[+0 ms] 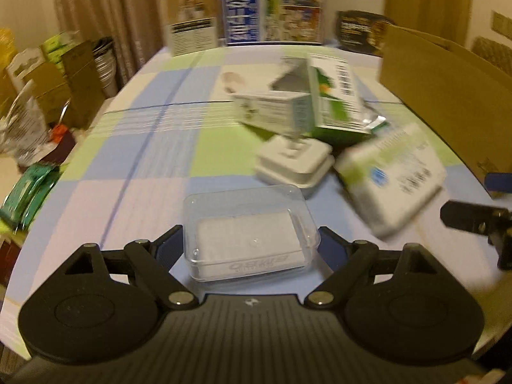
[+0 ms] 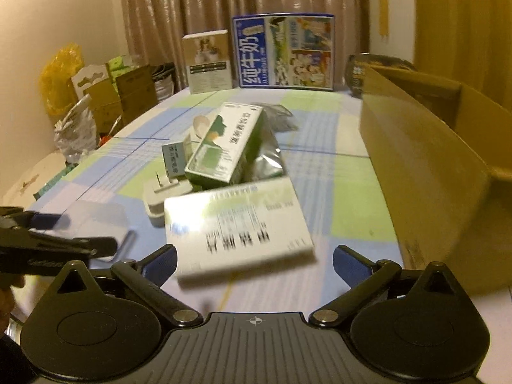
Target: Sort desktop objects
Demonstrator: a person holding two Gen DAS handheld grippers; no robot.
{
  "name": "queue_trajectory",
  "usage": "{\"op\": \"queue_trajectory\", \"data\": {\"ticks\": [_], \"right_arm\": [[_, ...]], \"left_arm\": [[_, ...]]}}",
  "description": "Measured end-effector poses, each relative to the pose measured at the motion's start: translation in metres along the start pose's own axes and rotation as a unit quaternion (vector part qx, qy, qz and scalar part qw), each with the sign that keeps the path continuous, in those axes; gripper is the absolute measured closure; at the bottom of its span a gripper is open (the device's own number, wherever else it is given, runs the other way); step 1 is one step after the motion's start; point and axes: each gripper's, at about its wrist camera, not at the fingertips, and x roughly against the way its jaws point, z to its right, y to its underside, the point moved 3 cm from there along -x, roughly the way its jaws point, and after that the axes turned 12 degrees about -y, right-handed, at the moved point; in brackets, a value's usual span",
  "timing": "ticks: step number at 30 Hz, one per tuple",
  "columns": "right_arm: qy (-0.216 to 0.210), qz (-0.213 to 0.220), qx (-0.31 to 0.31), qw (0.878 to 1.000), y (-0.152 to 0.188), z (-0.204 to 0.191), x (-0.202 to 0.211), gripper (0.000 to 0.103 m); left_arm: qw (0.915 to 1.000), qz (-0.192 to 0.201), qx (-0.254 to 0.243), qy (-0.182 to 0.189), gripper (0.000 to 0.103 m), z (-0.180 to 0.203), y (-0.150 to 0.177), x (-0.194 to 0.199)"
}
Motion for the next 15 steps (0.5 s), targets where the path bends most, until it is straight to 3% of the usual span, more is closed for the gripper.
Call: {"op": "queue_trajectory", "data": {"ticks": [6,11,15], "right_arm": [[0.002,-0.016,-0.009,1.0,-0.008,-0.008,-0.024,0.002],[0.01,-0.024,0.055,0.998,-0.006,-0.026,-0.038,0.002],[0.049,-0.055,0.097,0.993,0.002,-0.026,-0.043,0.002]], "left_arm": [[0.9995,-0.011,0.03,0.0,0.017,-0.017,0.005,-0.007],[0.9989,-0.011,0.044,0.005,0.017,-0.023,0.005,-0.008],[0.999,-0.009,0.044,0.006,0.017,-0.024,0.007,-0.008]]}}
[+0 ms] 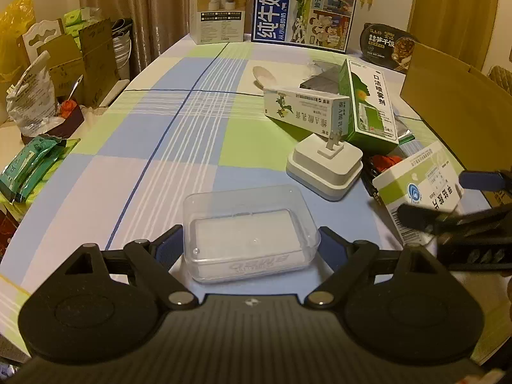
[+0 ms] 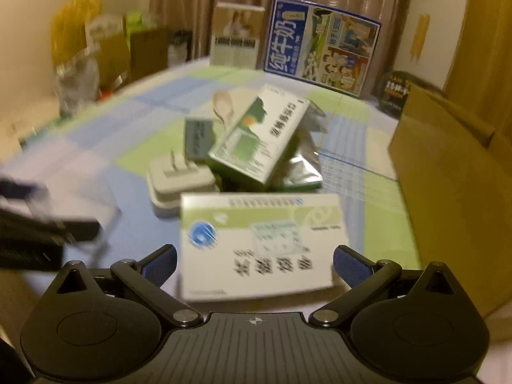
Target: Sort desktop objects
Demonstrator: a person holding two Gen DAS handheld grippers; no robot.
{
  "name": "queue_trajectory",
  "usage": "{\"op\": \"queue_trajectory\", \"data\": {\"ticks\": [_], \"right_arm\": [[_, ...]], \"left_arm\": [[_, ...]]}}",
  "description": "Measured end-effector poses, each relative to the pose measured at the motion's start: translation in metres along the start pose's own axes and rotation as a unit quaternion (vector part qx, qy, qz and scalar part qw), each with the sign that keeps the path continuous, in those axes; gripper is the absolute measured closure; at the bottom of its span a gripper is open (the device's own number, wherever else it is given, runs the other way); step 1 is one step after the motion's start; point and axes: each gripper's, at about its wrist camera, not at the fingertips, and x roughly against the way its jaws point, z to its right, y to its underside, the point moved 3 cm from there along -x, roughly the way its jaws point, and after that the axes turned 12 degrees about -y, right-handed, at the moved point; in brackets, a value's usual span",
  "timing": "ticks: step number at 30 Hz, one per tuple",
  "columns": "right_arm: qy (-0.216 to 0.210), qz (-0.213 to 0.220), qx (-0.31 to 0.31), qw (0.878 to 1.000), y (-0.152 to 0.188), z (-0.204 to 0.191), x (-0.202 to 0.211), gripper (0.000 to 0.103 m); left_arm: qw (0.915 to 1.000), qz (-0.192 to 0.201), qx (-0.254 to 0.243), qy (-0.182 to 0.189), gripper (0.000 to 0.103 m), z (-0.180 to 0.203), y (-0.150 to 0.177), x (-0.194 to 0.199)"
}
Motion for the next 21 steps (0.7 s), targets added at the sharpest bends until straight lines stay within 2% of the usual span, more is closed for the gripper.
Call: {"op": "queue_trajectory", "data": {"ticks": [5,9,11,14,17,21], "right_arm": [[0.026,-0.021,-0.086,0.996,0.016,0.03,0.017,0.002],[-0.018,0.023,-0.172,0.985,0.017,0.037,0.032,0.002],[-0.015,0.04,-0.197,0.979,0.012,0.035,0.031,0.002],[0.012,0.041,-0.205,0.978,0.001,0.033,0.022,0.002],[0.04,0.024,-0.2,0.979,-0.004,0.031,0.007,0.002],[0.051,-0.009,-0.169,0.984,0.0,0.029,-0.008,0.002]], "left_arm": [[0.9998,0.007,0.0,0.017,0.017,0.004,-0.001,0.002],[0.9991,0.014,-0.011,0.04,0.017,0.014,-0.005,0.004],[0.9984,0.015,-0.017,0.053,0.018,0.021,-0.009,0.004],[0.9978,0.021,-0.028,0.057,0.018,0.028,-0.013,0.004],[0.998,0.021,-0.027,0.054,0.018,0.028,-0.014,0.002],[0.998,0.017,-0.025,0.056,0.018,0.027,-0.011,-0.001]]}}
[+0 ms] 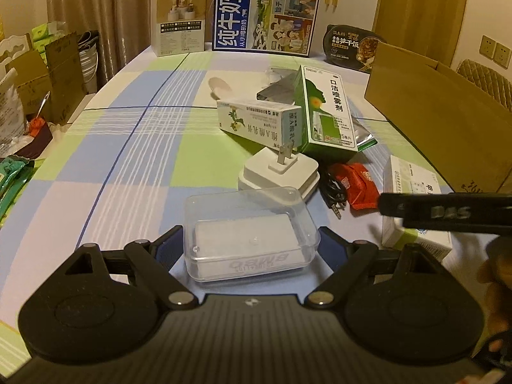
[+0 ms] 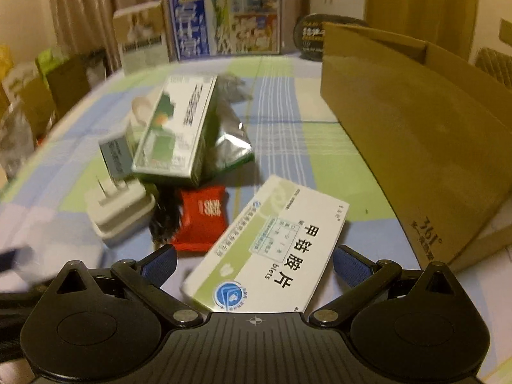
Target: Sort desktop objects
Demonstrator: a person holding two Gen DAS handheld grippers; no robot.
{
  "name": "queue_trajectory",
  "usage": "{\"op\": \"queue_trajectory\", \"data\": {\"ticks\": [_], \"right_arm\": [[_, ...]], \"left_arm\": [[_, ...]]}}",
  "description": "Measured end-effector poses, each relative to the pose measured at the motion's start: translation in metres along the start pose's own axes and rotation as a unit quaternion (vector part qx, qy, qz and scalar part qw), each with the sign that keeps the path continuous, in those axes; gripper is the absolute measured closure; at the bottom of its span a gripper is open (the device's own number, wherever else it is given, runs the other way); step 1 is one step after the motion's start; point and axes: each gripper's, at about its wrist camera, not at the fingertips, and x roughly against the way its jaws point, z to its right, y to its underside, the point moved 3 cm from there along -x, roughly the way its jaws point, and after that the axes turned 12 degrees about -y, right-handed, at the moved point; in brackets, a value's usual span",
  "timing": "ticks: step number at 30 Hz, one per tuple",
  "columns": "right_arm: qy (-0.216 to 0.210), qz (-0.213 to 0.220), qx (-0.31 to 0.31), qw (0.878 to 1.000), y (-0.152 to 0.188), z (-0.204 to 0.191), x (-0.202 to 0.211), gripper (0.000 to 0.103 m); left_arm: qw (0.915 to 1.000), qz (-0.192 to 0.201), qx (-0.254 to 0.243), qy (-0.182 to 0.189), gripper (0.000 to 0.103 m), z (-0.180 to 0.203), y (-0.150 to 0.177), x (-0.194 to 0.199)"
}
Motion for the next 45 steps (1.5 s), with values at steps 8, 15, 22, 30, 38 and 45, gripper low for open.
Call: {"op": "queue_trajectory", "data": {"ticks": [8,15,22,30,38,45], "right_arm": [[-0.022,-0.009,0.019,1.0,0.019,0.022,0.029,0.031],[0.009,-0.001,0.032,0.999,0.034,0.039,0.05,0.017],[0.014,0.019,0.015,1.0,0.024,0.044,0.036,0.009],[0.014,0.025,0.017,0.999,0.021,0.044,0.025,0.015],[0.003,0.027,0.016,0.999,0.024,0.045,0.033,0.035],[-0.017,0.049,0.021,0.998,0.022,0.034,0.064,0.035]], "left_arm": [[0.9997,0.003,-0.005,0.024,0.018,0.007,0.001,0.004],[0.9988,0.004,-0.028,0.04,0.017,0.021,0.01,0.014],[0.9986,0.004,-0.038,0.036,0.017,0.033,0.011,0.012],[0.9986,0.005,-0.051,0.012,0.017,0.041,0.012,0.005],[0.9985,0.002,-0.054,-0.002,0.018,0.045,0.014,0.0],[0.9979,0.009,-0.063,-0.011,0.019,0.044,0.011,0.015]]}}
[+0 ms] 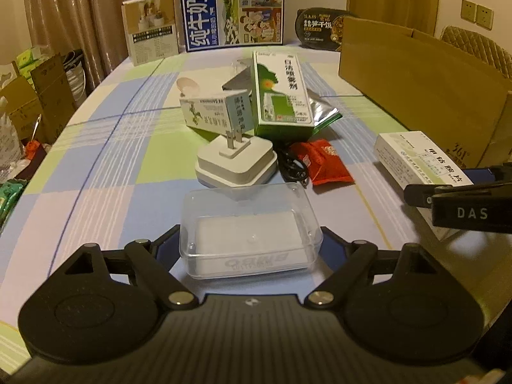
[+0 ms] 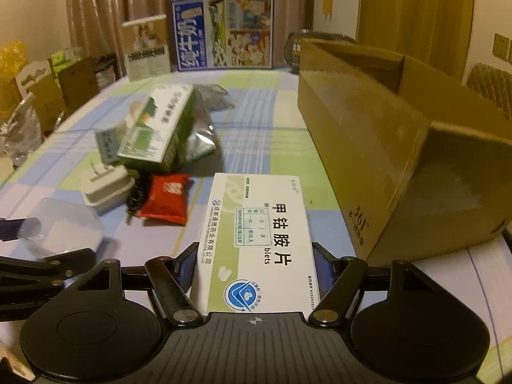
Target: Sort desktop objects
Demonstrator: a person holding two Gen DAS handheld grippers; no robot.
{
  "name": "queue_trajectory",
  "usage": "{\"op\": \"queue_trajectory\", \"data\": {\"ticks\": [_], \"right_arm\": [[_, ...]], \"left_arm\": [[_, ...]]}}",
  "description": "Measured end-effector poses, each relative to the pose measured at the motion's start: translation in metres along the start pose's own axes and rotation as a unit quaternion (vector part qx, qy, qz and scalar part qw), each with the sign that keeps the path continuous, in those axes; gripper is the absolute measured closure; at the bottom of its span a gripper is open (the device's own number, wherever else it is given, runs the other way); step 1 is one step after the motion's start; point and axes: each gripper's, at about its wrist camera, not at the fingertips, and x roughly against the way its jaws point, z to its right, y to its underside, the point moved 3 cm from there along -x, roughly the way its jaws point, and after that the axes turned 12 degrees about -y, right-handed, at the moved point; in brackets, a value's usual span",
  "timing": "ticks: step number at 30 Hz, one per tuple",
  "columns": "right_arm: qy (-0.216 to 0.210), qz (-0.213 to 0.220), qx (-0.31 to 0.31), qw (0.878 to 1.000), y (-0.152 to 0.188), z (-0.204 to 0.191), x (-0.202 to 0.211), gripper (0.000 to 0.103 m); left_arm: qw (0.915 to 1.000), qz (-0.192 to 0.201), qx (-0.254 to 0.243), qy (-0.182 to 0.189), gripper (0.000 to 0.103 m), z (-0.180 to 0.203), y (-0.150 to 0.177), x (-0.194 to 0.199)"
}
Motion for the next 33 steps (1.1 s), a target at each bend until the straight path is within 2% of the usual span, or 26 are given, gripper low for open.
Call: {"op": "queue_trajectory", "data": {"ticks": [7,13,22,28,33], "right_arm": [[-0.015,0.068,0.017,0.997,-0.035,-0.011,0.052,0.035],[0.001,0.108,0.037,0.993,-0.07,0.01,0.09,0.035],[0.045,0.108,0.009,0.993,-0.101,0.095,0.127,0.035],[0.064,0.094,-0.016,0.993,-0.108,0.154,0.126,0.035],[0.067,0.082,-0.034,0.994,-0.105,0.189,0.121,0.035]], "left_arm": [[0.9995,0.031,-0.004,0.003,0.019,0.001,-0.015,0.033],[0.9979,0.063,-0.007,0.015,0.019,0.015,-0.05,0.065],[0.9907,0.114,-0.03,0.068,0.018,0.079,-0.119,0.099],[0.9848,0.124,-0.044,0.113,0.018,0.136,-0.156,0.099],[0.981,0.12,-0.063,0.139,0.018,0.179,-0.169,0.086]]}}
